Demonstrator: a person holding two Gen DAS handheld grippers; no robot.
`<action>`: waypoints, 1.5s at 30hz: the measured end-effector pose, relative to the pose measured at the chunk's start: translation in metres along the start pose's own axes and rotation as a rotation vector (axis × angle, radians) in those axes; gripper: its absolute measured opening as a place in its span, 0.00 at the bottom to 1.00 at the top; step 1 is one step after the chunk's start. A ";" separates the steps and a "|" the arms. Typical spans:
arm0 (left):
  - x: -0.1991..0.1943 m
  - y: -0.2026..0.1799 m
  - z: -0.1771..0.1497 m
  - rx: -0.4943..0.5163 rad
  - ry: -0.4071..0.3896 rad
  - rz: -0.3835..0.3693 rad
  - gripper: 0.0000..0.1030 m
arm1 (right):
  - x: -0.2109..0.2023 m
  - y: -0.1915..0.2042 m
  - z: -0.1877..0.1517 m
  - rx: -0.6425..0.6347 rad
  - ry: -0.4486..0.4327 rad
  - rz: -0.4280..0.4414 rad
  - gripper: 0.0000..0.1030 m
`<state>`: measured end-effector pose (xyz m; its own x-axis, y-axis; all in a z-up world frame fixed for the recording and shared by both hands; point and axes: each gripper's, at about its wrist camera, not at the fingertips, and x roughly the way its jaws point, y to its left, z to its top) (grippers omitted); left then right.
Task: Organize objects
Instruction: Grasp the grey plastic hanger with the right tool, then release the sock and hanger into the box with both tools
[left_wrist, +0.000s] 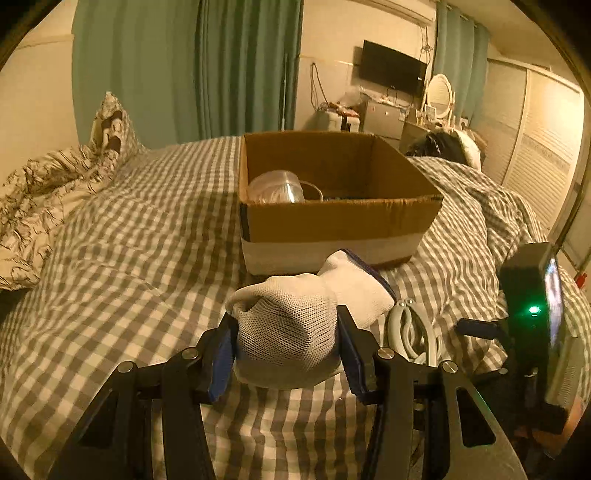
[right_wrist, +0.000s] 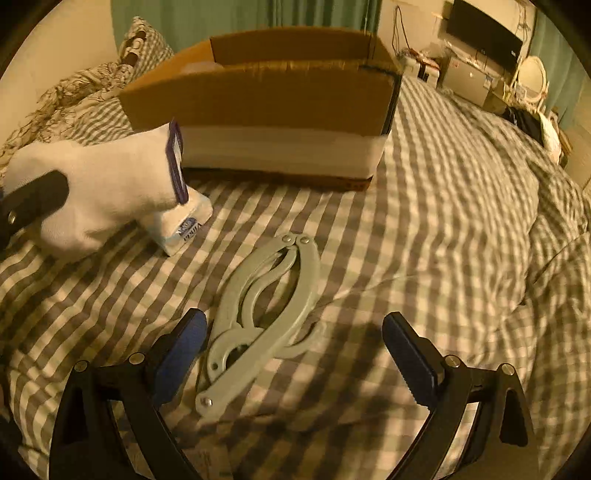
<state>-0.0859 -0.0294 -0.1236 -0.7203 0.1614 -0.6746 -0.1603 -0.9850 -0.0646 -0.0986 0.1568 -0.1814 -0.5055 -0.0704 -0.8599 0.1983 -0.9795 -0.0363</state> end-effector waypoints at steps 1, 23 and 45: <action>0.002 0.001 -0.001 -0.004 0.007 0.002 0.50 | 0.003 0.001 0.000 -0.004 0.007 -0.003 0.91; -0.054 -0.017 0.046 -0.004 -0.077 0.029 0.50 | -0.122 -0.021 0.032 -0.051 -0.263 0.058 0.66; 0.045 -0.030 0.173 0.093 -0.107 0.143 0.50 | -0.118 -0.043 0.199 -0.083 -0.446 0.098 0.66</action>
<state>-0.2301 0.0179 -0.0252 -0.8070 0.0312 -0.5898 -0.1095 -0.9892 0.0975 -0.2143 0.1699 0.0232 -0.7891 -0.2538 -0.5594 0.3205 -0.9470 -0.0224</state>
